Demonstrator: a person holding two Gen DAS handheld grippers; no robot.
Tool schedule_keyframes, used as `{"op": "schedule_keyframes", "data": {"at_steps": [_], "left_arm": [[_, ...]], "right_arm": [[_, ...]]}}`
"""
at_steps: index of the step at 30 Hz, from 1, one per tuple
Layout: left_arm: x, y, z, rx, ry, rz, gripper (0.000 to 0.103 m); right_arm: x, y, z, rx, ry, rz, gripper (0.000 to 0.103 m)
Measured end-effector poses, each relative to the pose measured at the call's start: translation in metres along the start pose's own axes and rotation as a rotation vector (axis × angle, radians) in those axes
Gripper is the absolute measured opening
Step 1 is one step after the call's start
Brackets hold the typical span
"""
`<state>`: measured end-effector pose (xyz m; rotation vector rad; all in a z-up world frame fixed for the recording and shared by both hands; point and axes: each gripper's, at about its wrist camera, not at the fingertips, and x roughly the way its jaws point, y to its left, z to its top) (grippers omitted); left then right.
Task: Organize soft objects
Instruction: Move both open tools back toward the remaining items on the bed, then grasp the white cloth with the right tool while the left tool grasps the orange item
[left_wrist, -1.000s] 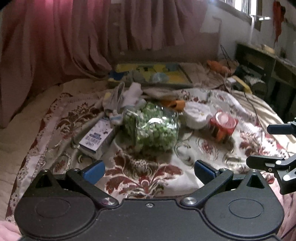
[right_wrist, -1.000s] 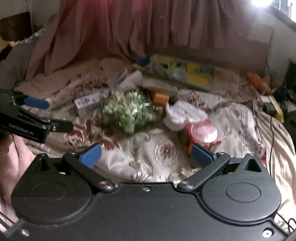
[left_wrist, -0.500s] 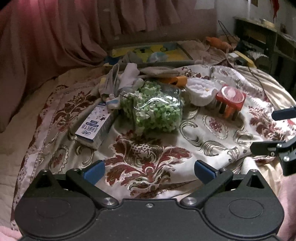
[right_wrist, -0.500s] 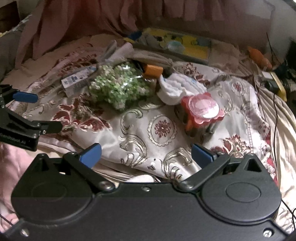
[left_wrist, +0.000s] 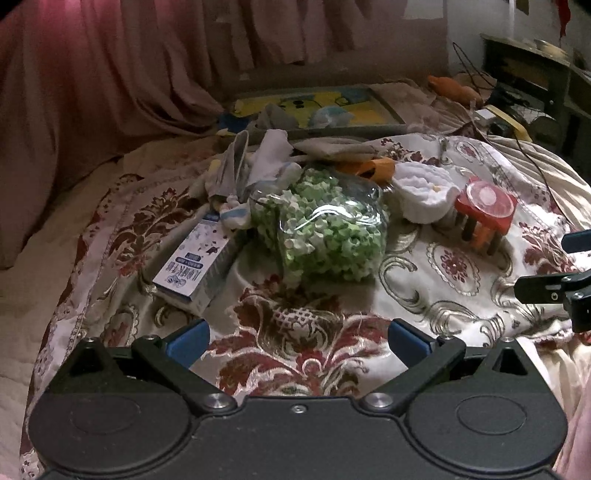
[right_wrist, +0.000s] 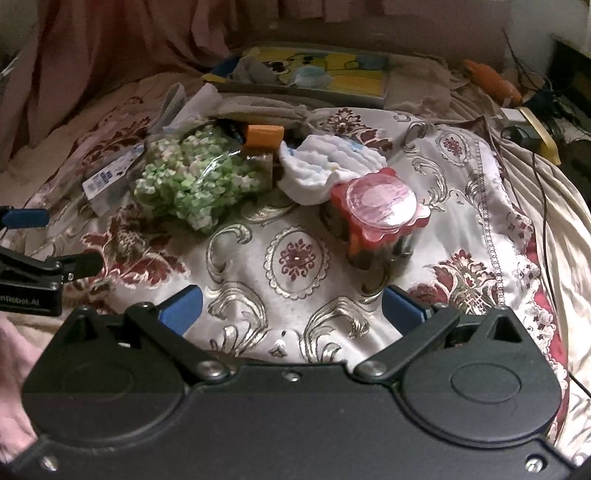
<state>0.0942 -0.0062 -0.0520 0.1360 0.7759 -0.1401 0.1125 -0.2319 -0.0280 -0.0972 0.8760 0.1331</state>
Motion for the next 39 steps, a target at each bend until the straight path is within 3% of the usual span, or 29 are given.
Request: {"op": "schedule_keyframes", "data": {"at_steps": [12,19,24,29,39], "left_arm": [[0.009,0.003,0.013,-0.035,-0.060,0.013,0.102],[0.016,-0.002,0.023,-0.035,-0.098,0.010,0.102],[0.022,-0.002,0.034,-0.046,-0.127,-0.011,0.102],[0.027,-0.004,0.052,-0.046,-0.179,-0.043,0.102],[0.044,-0.020,0.082,0.092,-0.299,-0.107,0.102]], "right_arm": [[0.014,-0.005,0.010,0.005,-0.089,-0.051,0.103],[0.022,-0.009,0.012,0.037,-0.122,-0.021,0.103],[0.025,-0.020,0.017,0.084,-0.206,0.004,0.103],[0.028,-0.028,0.023,0.072,-0.272,-0.035,0.103],[0.057,-0.036,0.046,0.001,-0.296,-0.045,0.103]]}}
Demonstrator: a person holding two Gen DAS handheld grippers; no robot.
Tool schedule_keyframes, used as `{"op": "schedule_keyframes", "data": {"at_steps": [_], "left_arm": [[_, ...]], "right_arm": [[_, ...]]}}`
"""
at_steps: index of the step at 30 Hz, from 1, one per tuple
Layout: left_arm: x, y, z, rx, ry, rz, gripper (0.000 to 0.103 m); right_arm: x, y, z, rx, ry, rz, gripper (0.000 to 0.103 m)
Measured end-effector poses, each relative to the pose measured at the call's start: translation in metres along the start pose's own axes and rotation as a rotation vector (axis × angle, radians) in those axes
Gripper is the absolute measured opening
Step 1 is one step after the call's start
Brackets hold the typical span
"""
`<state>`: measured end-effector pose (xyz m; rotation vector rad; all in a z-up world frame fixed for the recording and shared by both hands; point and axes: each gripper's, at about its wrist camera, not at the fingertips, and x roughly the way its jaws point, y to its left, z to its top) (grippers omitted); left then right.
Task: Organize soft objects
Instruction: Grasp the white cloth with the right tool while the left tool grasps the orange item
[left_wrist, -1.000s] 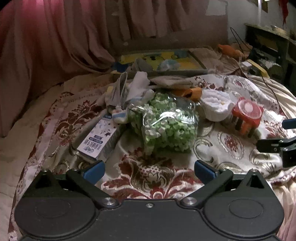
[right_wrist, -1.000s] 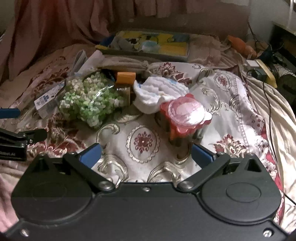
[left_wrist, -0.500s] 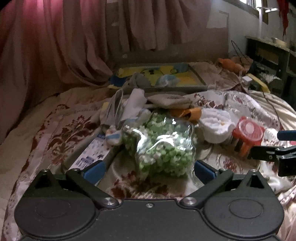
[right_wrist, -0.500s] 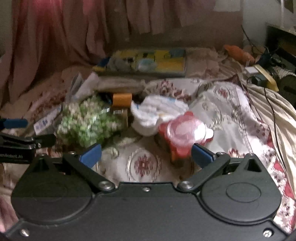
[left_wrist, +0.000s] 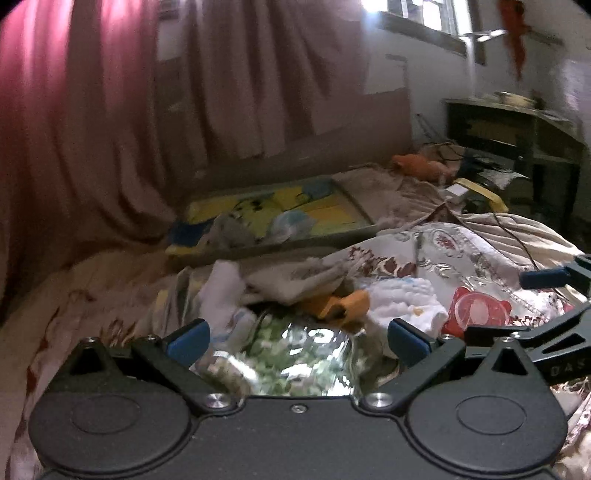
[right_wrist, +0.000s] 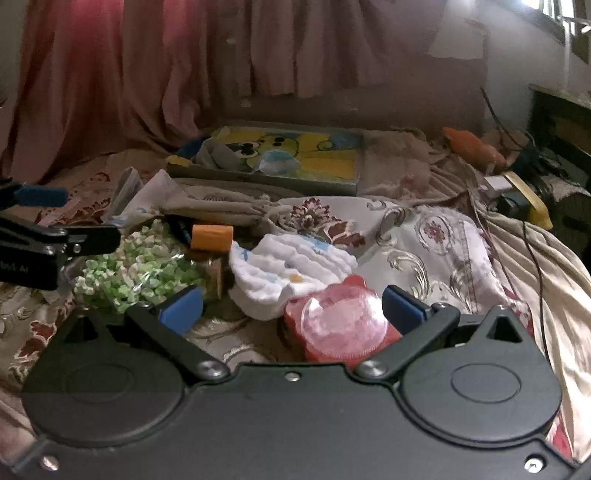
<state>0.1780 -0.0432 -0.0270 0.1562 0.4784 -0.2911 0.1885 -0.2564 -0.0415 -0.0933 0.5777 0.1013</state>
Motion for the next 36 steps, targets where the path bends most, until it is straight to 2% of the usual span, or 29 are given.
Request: {"op": "schedule_keyframes", "data": {"at_steps": [4,10,13,16,19,22,25,27,36], "left_arm": [[0.016,0.001,0.006,0.023,0.008,-0.039,0.102],[0.041,0.001,0.018,0.064,0.030,-0.104,0.097],[0.052,-0.005,0.025,0.135,0.023,-0.157,0.096],[0.066,-0.013,0.031,0.225,0.050,-0.201,0.092],[0.084,-0.017,0.037,0.305,0.108,-0.227,0.086],[0.096,-0.015,0.042,0.331,0.161,-0.256,0.081],[0.107,-0.016,0.044,0.376,0.211,-0.281,0.072],[0.112,-0.018,0.045,0.417,0.228,-0.280,0.060],[0.133,-0.021,0.059,0.453,0.319,-0.313,0.035]], "right_arm": [[0.021,-0.006,0.007,-0.005,-0.008,0.010,0.102],[0.047,-0.027,0.018,0.057,-0.023,0.025,0.102],[0.061,-0.037,0.025,0.078,-0.021,0.038,0.100],[0.078,-0.047,0.032,0.097,-0.003,0.059,0.096],[0.096,-0.052,0.037,0.114,0.019,0.085,0.091],[0.116,-0.056,0.044,0.131,0.055,0.120,0.090],[0.134,-0.056,0.045,0.132,0.106,0.139,0.086],[0.148,-0.058,0.047,0.124,0.137,0.151,0.083],[0.184,-0.056,0.043,0.109,0.246,0.187,0.082]]}}
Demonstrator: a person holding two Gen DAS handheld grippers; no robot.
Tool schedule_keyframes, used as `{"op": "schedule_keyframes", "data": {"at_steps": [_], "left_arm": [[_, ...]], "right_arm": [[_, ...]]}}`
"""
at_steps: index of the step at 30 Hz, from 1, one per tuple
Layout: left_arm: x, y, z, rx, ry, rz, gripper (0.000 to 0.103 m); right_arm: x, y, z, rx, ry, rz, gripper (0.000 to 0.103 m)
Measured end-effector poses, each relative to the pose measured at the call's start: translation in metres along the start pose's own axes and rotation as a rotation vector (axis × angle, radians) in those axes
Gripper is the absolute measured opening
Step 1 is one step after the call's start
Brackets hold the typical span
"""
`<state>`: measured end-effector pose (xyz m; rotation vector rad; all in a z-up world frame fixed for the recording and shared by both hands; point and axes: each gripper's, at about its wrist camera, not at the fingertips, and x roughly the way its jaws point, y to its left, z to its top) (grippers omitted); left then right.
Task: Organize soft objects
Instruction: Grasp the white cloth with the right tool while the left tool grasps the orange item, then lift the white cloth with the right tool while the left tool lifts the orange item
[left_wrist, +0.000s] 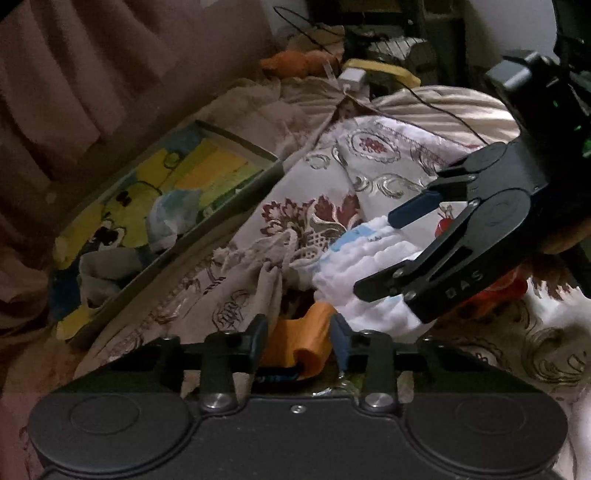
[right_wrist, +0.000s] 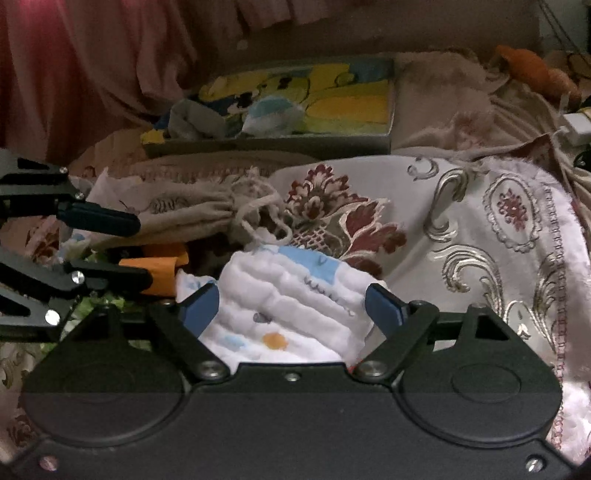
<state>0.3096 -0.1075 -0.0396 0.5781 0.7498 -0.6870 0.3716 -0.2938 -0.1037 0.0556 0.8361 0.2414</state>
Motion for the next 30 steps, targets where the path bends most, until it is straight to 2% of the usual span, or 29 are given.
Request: {"op": "schedule_keyframes", "data": {"at_steps": [4,7,9,13,15,21,30], "left_arm": [[0.004,-0.007,0.005,0.054,0.032,-0.003,0.026],[0.005,-0.015,0.006,0.096,0.055,0.002,0.018],[0.006,-0.017,0.008,0.103,0.068,0.004,0.017],[0.006,-0.019,0.010,0.093,0.080,0.021,0.016],[0.006,-0.022,0.010,0.094,0.091,0.032,0.015],[0.004,-0.020,0.015,0.004,0.122,0.054,0.012],[-0.023,-0.016,0.031,-0.078,0.130,0.073,0.012]], "right_arm": [[0.009,0.001,0.000,-0.015,0.029,-0.009,0.076],[0.011,0.004,-0.001,-0.022,0.039,-0.007,0.066],[0.012,0.005,-0.001,-0.018,0.046,-0.005,0.058],[0.011,0.007,-0.002,-0.017,0.057,-0.001,0.048],[0.007,0.008,-0.003,-0.017,0.057,0.005,0.035],[0.000,0.008,-0.004,-0.007,0.040,0.016,0.014],[-0.042,-0.003,0.001,0.030,-0.068,0.029,0.008]]}}
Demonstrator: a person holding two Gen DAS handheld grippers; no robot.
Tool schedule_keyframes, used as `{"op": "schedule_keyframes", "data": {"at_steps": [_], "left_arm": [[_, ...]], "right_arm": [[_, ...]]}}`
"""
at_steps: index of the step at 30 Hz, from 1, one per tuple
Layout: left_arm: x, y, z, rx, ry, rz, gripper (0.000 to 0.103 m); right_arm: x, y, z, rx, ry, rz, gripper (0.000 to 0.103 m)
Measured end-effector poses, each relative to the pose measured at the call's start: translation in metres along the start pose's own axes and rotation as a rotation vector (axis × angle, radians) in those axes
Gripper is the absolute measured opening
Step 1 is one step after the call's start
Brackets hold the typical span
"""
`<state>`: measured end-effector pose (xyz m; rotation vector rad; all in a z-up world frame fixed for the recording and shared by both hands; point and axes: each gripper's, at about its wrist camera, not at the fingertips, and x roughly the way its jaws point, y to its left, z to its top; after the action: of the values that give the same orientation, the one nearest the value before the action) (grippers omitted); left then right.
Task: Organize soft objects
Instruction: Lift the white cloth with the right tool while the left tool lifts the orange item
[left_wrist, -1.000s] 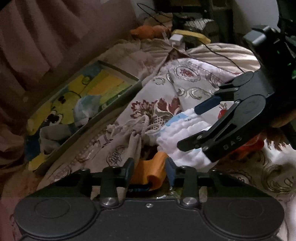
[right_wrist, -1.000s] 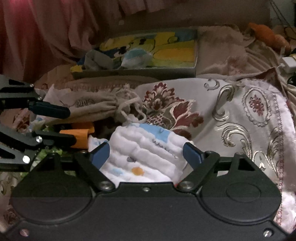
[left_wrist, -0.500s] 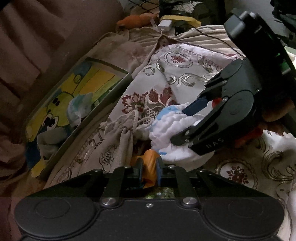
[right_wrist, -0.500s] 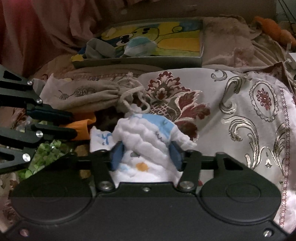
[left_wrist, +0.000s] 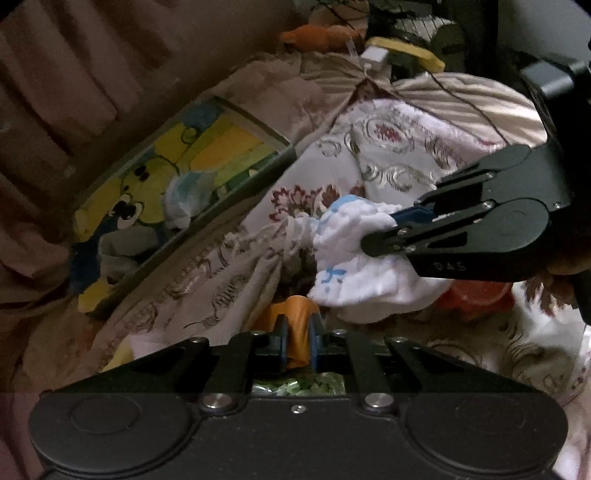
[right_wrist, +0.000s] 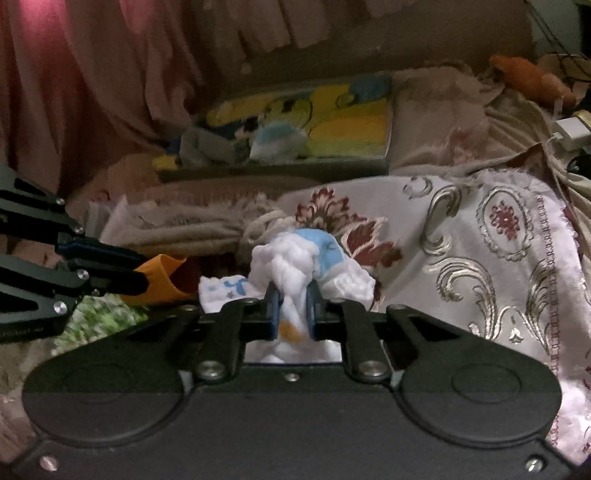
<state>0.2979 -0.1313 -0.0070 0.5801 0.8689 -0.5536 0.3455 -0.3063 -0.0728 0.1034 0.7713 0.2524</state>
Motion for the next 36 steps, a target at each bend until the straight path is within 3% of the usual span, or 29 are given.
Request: {"op": "schedule_keyframes", "data": {"at_steps": [12,20,22,28,33,36], "left_arm": [[-0.068,-0.021,0.026,0.004,-0.072,-0.007,0.011],[-0.108,-0.043,0.053,0.015,-0.185,0.021,0.010],[-0.113,-0.044,0.060,0.005,-0.209,0.035,0.000],[-0.113,-0.030,0.086,-0.040,-0.268,0.115,0.000],[-0.086,-0.007,0.098,-0.092,-0.247,0.128,0.000],[-0.069,-0.001,0.092,-0.116,-0.218,0.065,0.000]], "right_arm": [[-0.077,-0.023,0.002,0.038,-0.139,0.025,0.008],[-0.131,-0.038,0.005,0.073,-0.312,0.039,0.008],[-0.141,-0.047,0.005,0.100,-0.379,0.047,0.008],[-0.148,-0.068,0.024,0.148,-0.545,0.055,0.008],[-0.136,-0.082,0.033,0.183,-0.523,0.057,0.008],[-0.132,-0.085,0.033,0.181,-0.499,0.048,0.008]]}}
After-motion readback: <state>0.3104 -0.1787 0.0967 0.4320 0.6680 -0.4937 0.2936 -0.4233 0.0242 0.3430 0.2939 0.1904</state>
